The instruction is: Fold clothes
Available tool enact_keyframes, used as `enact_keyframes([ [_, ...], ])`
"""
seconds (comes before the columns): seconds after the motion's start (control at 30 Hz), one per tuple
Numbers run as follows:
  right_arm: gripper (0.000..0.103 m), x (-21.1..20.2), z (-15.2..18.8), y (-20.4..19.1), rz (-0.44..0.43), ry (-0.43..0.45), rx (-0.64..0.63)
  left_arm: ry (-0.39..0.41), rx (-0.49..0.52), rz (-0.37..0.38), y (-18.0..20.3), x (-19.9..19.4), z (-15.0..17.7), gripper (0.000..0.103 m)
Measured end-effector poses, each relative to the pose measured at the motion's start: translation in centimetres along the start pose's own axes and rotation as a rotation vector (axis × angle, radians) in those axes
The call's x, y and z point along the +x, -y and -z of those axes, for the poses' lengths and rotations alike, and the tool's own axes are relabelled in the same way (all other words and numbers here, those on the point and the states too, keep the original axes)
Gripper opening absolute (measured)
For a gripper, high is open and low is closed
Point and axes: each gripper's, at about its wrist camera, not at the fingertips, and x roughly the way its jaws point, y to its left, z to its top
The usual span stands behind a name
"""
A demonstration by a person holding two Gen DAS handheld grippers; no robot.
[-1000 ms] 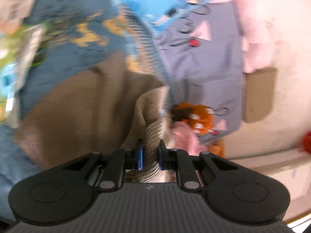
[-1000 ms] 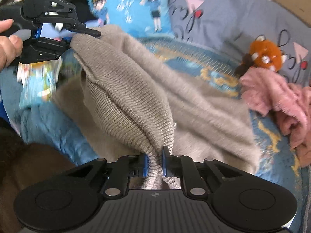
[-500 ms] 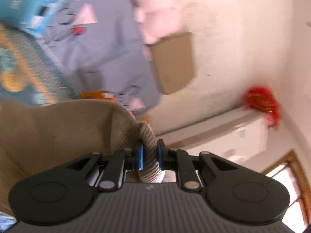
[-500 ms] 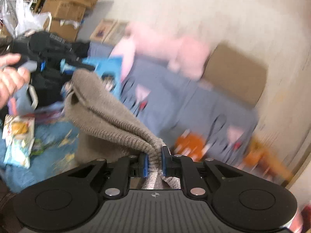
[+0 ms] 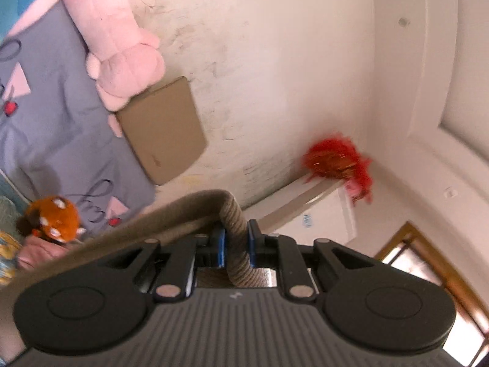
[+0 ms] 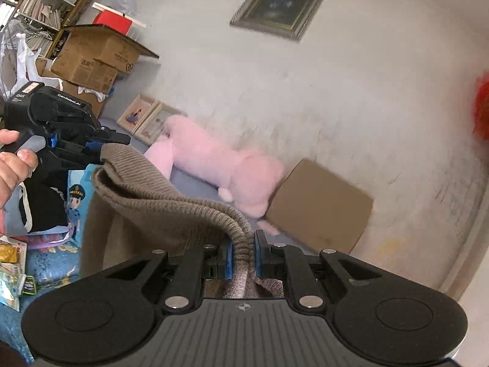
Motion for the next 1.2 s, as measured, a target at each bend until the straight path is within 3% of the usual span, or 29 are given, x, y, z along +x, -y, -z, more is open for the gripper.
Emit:
enact_keyframes([
  [0.23, 0.013, 11.7, 0.9, 2.3, -0.042, -0.147, 0.127, 0.018, 0.094, -0.238, -2.5, 3.3, -3.2, 0.015],
  [0.4, 0.012, 19.2, -2.3, 2.7, 0.068, -0.093, 0.082, 0.07, 0.259, -0.405, -2.1, 7.7, -7.9, 0.015],
  [0.5, 0.012, 19.1, -3.1, 2.4, 0.059, -0.063, 0.074, 0.137, 0.399, -0.445, 0.6, 9.6, -11.2, 0.015],
  [0.6, 0.012, 18.2, -3.4, 2.0, 0.029, -0.042, 0.069, 0.227, 0.538, -0.419, 4.4, 9.1, -12.5, 0.015],
  [0.7, 0.012, 17.2, -3.7, 1.5, -0.001, -0.022, 0.063, 0.281, 0.612, -0.387, 6.3, 6.9, -11.7, 0.015],
  [0.8, 0.012, 16.3, -3.9, 1.0, -0.031, -0.002, 0.058, 0.264, 0.598, -0.384, 4.7, 3.6, -9.8, 0.015],
  [0.87, 0.012, 15.6, -0.7, -1.1, -0.11, -0.068, 0.047, 0.243, 0.59, -0.41, 2.3, 0.7, -7.4, 0.015],
  [1.0, 0.012, 15.9, 10.9, -8.8, -0.287, -0.322, 0.01, 0.147, 0.546, -0.594, -6.1, -4.3, 0.4, 0.015],
  [1.13, 0.01, 16.6, 23.9, -17.9, -0.392, -0.59, 0.008, 0.0, 0.284, -0.789, -17.7, -8.2, 7.9, 0.015],
  [1.2, 0.01, 15.9, 28.9, -21.8, -0.418, -0.684, -0.005, -0.059, 0.163, -0.893, -23.2, -9.8, 11.2, 0.015],
])
